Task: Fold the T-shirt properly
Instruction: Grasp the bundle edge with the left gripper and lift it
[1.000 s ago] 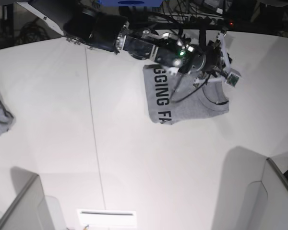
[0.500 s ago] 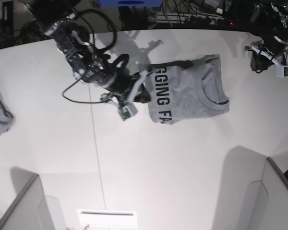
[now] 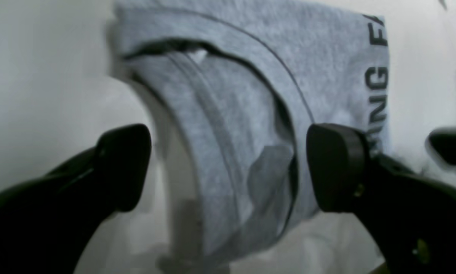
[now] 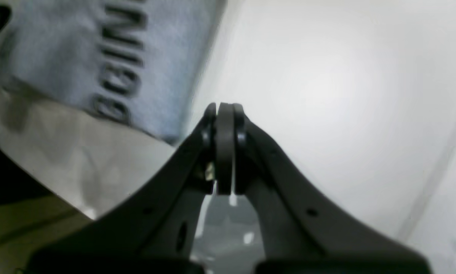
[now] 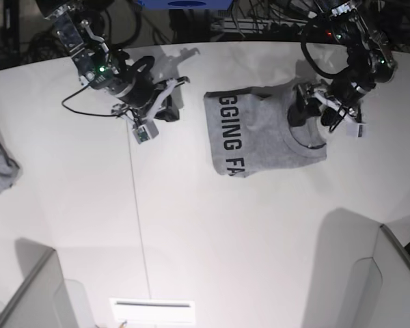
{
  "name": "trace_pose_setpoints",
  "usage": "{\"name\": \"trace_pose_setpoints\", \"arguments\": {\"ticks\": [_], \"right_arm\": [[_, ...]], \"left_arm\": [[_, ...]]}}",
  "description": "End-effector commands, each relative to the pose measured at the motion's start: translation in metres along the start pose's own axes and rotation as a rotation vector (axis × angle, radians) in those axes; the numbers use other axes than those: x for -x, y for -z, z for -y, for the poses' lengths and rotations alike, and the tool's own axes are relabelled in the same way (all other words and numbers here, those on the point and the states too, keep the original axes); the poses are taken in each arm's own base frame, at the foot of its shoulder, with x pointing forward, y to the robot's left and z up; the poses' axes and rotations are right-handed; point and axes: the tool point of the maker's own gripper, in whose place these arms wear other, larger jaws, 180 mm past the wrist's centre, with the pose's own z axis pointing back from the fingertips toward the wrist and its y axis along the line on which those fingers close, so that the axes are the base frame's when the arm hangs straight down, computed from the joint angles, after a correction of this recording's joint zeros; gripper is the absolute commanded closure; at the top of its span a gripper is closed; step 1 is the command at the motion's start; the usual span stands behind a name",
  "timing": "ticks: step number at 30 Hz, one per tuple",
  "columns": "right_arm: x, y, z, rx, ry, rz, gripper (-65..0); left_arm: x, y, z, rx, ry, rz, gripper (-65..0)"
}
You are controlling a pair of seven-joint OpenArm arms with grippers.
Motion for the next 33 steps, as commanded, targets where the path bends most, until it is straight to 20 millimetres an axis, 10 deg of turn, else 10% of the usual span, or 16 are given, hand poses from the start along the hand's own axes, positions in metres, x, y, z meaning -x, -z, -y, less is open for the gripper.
{"name": "trace_pose_setpoints", "arguments": {"ticks": [1, 9, 19, 33], "right_arm": [[-0.014, -0.006, -0.003, -0.012, -0.014, 0.05, 0.0], [-0.008, -0.014, -0.001, -0.007, -0.018, 0.08, 0.0], [0.003, -0.039, 0.042, 0.102, 0.055, 0.14, 0.0], [0.015, -0.106, 0.109, 0.18, 0.27, 0.249, 0.0]], "left_arm": [[-0.009, 0.001, 0.004, 0.02, 0.007, 0.028, -62.4], [0.005, 0.021, 0.003, 0.011, -0.117, -0.032, -56.9], [0.022, 0.042, -0.005, -0.043, 0.007, -0.207, 0.0], [-0.003, 0.077, 0.034, -0.008, 0.743, -0.513, 0.0]]}}
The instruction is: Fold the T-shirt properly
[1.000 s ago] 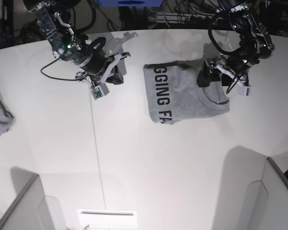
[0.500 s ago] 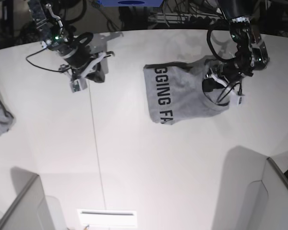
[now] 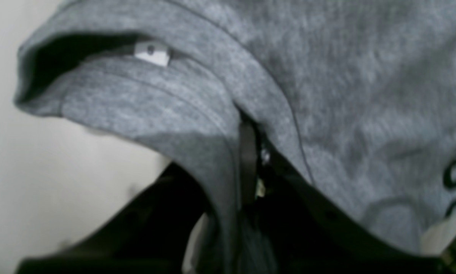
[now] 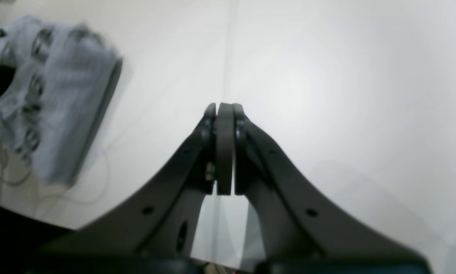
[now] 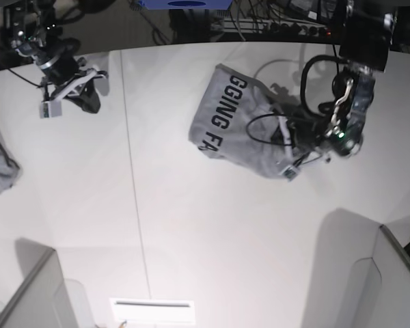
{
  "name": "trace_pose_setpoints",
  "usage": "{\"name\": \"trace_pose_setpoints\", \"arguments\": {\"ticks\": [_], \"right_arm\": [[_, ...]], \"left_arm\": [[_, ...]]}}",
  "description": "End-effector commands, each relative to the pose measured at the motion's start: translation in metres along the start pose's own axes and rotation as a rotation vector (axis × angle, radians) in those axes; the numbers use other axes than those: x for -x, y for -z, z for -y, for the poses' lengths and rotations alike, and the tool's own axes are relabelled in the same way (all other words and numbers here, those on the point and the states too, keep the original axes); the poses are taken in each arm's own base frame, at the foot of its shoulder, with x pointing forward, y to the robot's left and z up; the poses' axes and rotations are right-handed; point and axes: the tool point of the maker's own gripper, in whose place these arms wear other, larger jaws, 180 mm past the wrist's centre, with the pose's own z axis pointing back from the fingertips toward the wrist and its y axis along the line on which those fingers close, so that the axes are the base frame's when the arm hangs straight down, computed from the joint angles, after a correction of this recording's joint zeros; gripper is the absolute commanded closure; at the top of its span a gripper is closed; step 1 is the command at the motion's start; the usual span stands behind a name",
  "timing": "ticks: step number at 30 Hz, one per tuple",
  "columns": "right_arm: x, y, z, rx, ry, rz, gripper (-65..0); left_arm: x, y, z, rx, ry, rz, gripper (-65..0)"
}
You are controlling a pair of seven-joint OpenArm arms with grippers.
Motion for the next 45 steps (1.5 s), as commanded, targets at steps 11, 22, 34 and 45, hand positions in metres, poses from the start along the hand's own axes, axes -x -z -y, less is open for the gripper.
{"name": "trace_pose_setpoints", "arguments": {"ticks": [11, 22, 34, 45], "right_arm": [[0.015, -0.027, 0.022, 0.108, 0.13, 0.051, 0.0], [0.044, -0.052, 0.038, 0.216, 0.245, 0.052, 0.0], [0.049, -0.053, 0.035, 0.214, 0.254, 0.04, 0.0], [0.037, -0.045, 0.033, 0.198, 0.247, 0.071, 0.0]], "left_arm": [[-0.072, 0.017, 0.057, 0.028, 0.638, -0.129, 0.0], [-0.121, 0.036, 0.11, -0.054, 1.033, -0.01, 0.0], [-0.122, 0.05, 0.096, -0.122, 1.183, -0.102, 0.0], [-0.12, 0.049, 0.088, -0.156, 1.179, -0.142, 0.0]]}}
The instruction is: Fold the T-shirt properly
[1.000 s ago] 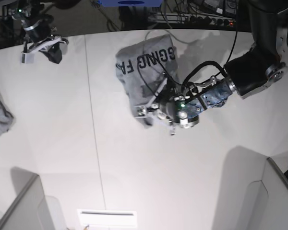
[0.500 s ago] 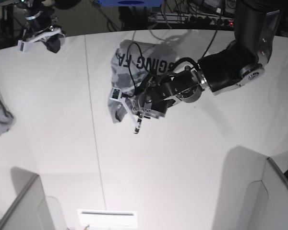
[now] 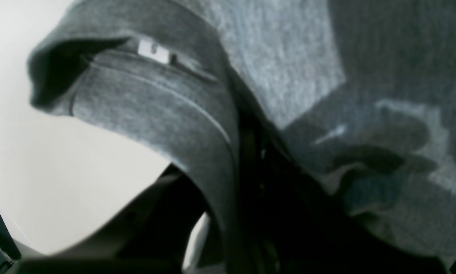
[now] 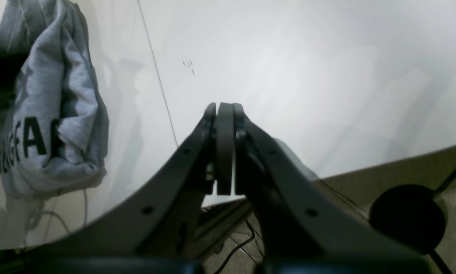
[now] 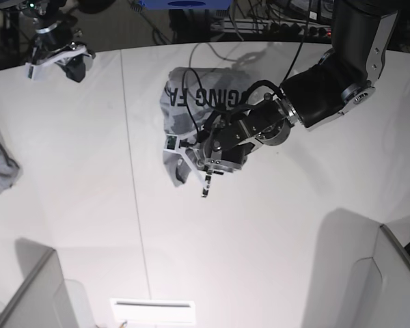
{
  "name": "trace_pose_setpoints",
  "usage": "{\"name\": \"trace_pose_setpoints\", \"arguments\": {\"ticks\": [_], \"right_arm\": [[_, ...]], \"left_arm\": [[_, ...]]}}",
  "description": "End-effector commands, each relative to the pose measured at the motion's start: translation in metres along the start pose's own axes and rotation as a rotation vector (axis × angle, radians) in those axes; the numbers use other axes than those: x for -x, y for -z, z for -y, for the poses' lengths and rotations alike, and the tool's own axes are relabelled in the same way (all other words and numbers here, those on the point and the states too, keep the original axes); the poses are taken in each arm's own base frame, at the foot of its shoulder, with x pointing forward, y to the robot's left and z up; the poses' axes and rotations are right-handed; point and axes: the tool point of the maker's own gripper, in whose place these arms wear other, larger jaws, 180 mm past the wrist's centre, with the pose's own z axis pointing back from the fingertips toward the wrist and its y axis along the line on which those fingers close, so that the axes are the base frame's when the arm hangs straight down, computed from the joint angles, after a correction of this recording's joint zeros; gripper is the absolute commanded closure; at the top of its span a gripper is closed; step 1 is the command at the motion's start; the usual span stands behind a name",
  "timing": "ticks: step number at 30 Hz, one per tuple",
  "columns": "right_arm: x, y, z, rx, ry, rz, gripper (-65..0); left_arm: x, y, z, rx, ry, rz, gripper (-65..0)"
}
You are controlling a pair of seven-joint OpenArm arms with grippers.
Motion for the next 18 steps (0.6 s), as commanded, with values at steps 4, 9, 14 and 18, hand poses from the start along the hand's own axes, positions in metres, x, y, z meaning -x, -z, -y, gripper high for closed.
{"name": "trace_pose_setpoints", "arguments": {"ticks": [4, 9, 14, 18], "right_arm": [[-0.009, -0.002, -0.003, -0.017, -0.017, 0.028, 0.0], [-0.007, -0.002, -0.002, -0.013, -0.016, 0.024, 0.0], [0.002, 0.003, 0.008, 0.005, 0.01, 0.002, 0.0], [0.002, 0.006, 0.008, 0.004, 0.016, 0.002, 0.0]], "left_arm": [[0.004, -0.008, -0.02, -0.045, 0.015, -0.026, 0.0], [0.005, -0.01, -0.027, -0.058, 0.016, -0.027, -4.6], [0.005, -0.015, -0.038, -0.079, 0.018, -0.028, -27.5], [-0.003, -0.021, -0.053, -0.107, 0.024, -0.014, -41.6]]}}
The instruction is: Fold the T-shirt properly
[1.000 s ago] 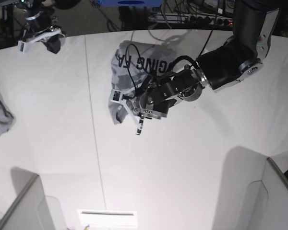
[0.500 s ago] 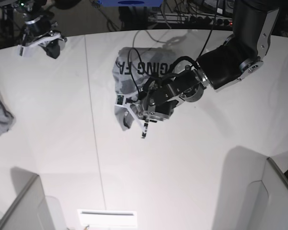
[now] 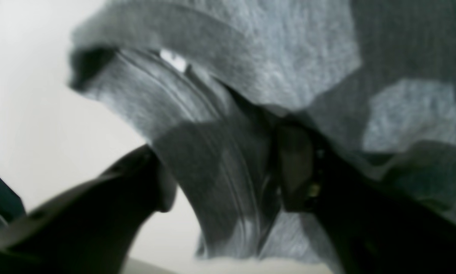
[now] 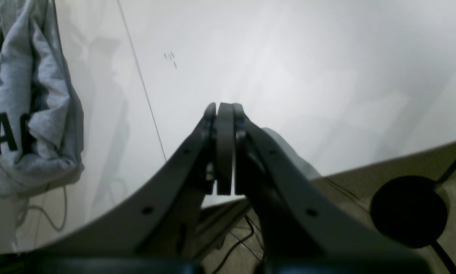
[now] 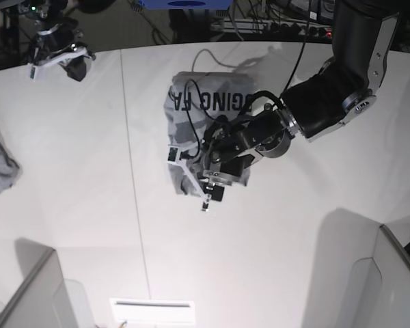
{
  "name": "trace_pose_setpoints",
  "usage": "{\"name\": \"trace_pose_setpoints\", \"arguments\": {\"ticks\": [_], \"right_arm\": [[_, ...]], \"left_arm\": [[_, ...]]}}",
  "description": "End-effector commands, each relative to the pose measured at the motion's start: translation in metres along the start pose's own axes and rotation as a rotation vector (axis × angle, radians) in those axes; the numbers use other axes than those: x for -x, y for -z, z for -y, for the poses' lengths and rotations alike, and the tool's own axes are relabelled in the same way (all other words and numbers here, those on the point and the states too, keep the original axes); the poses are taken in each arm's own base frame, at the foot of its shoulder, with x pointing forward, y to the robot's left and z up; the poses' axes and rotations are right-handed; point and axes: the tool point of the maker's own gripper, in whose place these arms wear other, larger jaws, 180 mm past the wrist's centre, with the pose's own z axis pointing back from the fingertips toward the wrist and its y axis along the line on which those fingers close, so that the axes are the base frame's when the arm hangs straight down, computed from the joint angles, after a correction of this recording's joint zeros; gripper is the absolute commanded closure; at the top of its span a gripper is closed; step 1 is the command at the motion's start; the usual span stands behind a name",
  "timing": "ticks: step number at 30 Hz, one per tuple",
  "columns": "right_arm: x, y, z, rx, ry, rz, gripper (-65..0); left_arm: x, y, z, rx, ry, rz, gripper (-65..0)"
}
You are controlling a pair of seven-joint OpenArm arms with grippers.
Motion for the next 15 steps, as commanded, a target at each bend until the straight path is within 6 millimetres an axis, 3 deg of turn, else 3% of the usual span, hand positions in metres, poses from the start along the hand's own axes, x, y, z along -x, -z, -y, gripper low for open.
{"name": "trace_pose_setpoints", "arguments": {"ticks": [1, 5, 8, 12, 14, 15], "right_arm": [[-0.007, -0.003, -0.002, -0.015, -0.007, 0.026, 0.0], [-0.008, -0.004, -0.003, -0.017, -0.009, 0.03, 0.0], [-0.009, -0.004, -0.003, -0.018, -0.013, 0.03, 0.0], [-0.01, -0.004, -0.003, -0.018, -0.016, 0.03, 0.0], [-0.011, -0.004, -0.003, -0.017, -0.017, 0.032, 0.0], [-0.011, -0.004, -0.003, -0.019, -0.018, 0.032, 0.0]], "left_arm": [[-0.006, -0.011, -0.025, -0.056, 0.012, 0.011, -43.8], [-0.014, -0.03, -0.051, -0.124, -0.015, 0.06, -47.6], [-0.017, -0.058, -0.083, -0.216, -0.13, 0.142, -47.6], [0.006, -0.099, -0.114, -0.349, -0.333, 0.235, -46.2], [0.026, -0.115, -0.113, -0.403, -0.441, 0.271, -43.1], [0.036, -0.122, -0.109, -0.427, -0.494, 0.283, -38.3]]}}
